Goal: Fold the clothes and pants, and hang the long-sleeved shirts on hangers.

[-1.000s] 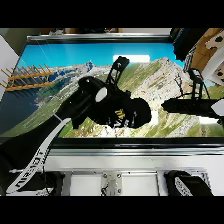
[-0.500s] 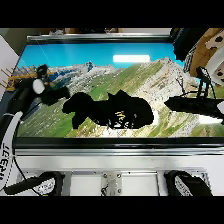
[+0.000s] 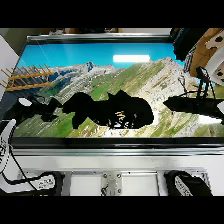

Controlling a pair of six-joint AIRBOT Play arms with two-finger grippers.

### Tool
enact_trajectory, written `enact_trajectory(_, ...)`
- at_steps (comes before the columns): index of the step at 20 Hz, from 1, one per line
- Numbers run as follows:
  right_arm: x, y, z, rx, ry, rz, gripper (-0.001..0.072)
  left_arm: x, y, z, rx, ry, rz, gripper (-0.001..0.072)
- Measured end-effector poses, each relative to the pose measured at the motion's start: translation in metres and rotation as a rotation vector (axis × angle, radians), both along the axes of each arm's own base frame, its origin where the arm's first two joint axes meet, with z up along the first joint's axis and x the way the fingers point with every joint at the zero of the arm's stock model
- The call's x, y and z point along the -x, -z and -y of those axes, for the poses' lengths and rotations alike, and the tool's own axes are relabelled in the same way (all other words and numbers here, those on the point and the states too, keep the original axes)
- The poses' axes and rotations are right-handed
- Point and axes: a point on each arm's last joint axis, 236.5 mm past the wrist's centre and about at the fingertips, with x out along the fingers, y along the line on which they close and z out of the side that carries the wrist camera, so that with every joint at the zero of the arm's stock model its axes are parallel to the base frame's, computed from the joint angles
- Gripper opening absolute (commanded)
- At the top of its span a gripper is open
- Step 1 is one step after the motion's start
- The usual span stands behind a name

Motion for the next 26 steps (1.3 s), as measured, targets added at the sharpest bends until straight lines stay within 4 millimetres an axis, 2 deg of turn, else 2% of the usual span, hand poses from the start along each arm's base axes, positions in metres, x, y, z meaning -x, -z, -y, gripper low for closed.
enact_trajectory(5, 0.004, 0.002, -0.002, -0.003, -0.011, -0.016, 0.0018, -0.019, 0.008, 0.026, 0.020, 0.064, -0.006, 0.0688)
enact_trajectory(6, 0.004, 0.002, -0.002, -0.004, -0.012, -0.018, 0.0019, -0.021, 0.010, 0.031, 0.025, 0.076, -0.010, 0.0535)
enact_trajectory(7, 0.004, 0.002, -0.002, -0.004, -0.012, -0.018, 0.0019, -0.024, 0.011, 0.035, 0.026, 0.087, -0.010, 0.0256)
enact_trajectory(8, 0.004, 0.003, -0.002, -0.004, -0.012, -0.019, 0.0024, -0.027, 0.012, 0.039, 0.027, 0.095, -0.010, 0.0010)
enact_trajectory(9, 0.004, 0.004, -0.002, -0.004, -0.012, -0.024, 0.0088, -0.030, 0.013, 0.041, 0.026, 0.103, -0.007, 0.0009)
enact_trajectory(11, 0.002, 0.011, -0.001, -0.006, -0.011, -0.045, 0.0516, -0.039, 0.008, 0.043, 0.023, 0.114, 0.010, 0.0009)
enact_trajectory(13, -0.008, 0.027, 0.002, -0.008, 0.001, -0.076, 0.0525, -0.050, -0.007, 0.042, 0.012, 0.126, 0.052, 0.0009)
enact_trajectory(15, -0.026, 0.048, 0.008, 0.005, 0.012, -0.093, 0.0525, -0.060, -0.026, 0.040, -0.006, 0.152, 0.105, 0.0009)
enact_trajectory(18, -0.064, 0.093, 0.019, 0.028, 0.020, -0.143, 0.0525, -0.067, -0.050, 0.040, -0.032, 0.189, 0.163, 0.0008)
enact_trajectory(21, -0.096, 0.141, 0.024, 0.035, 0.003, -0.220, 0.0525, -0.068, -0.061, 0.040, -0.043, 0.207, 0.187, 0.0009)
enact_trajectory(23, -0.112, 0.167, 0.019, 0.026, -0.025, -0.269, 0.0524, -0.068, -0.064, 0.040, -0.045, 0.213, 0.193, 0.0009)
enact_trajectory(26, -0.115, 0.190, 0.001, 0.006, -0.100, -0.329, 0.0524, -0.068, -0.066, 0.041, -0.047, 0.219, 0.198, 0.0009)
